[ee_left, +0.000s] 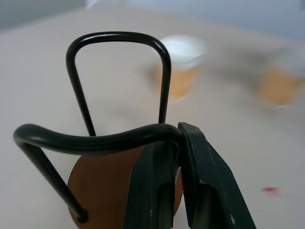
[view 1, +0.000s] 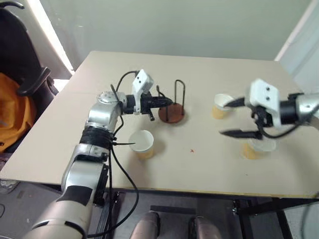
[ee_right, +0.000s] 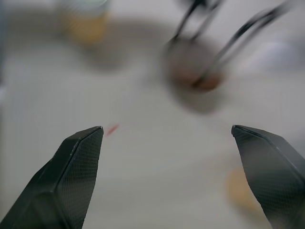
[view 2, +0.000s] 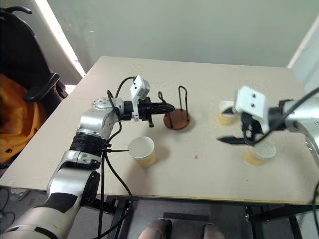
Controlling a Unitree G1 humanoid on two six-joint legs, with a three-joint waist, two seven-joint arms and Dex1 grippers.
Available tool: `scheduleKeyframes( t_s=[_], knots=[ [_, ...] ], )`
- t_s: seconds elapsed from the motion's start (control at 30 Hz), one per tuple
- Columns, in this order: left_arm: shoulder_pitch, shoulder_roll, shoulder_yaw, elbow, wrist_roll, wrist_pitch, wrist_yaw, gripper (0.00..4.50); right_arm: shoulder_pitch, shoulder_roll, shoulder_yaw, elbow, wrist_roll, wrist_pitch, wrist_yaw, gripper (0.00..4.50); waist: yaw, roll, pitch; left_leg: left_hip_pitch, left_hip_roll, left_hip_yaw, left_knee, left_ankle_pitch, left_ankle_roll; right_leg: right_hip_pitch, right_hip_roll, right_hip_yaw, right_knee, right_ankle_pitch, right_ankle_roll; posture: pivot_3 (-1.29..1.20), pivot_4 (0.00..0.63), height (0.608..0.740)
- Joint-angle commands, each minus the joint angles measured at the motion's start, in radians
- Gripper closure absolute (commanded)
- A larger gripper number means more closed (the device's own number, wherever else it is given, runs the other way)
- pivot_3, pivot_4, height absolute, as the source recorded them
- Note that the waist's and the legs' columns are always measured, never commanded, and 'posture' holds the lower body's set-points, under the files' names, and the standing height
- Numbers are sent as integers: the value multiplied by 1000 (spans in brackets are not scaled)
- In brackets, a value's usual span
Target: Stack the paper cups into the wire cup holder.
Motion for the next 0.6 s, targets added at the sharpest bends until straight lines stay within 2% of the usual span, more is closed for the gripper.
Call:
scheduleKeyframes(
  t_s=[0.03,0.2,0.4,0.47,0.6],
  knots=[
    [40,17,-24,-246,-93,100,-62,4458,13,-22,-68,-1,30,-33,41,0,0,0,0,0,0,2,0,0,0,0,0,1,-1,0,1,0,150,740],
    [144,34,-116,-425,-89,132,-71,4458,64,-30,-66,1,15,-42,46,0,0,0,0,4,1,3,1,0,1,3,0,3,-1,2,4,0,150,740],
    [178,4,-169,-415,-33,95,11,4458,88,-34,-72,-20,22,-36,44,0,-3,0,0,6,1,3,2,0,6,3,-1,4,3,4,4,0,150,740],
    [189,2,-191,-416,-14,73,16,4458,88,-36,-66,-16,12,-41,41,0,-3,0,0,8,1,3,2,-3,13,6,-1,4,2,6,4,0,150,740],
    [213,-3,-219,-437,-6,64,26,4458,89,-40,-58,-15,0,-43,37,0,-4,0,0,11,1,3,1,-3,14,9,-1,4,-1,7,3,0,150,740]
  ],
)
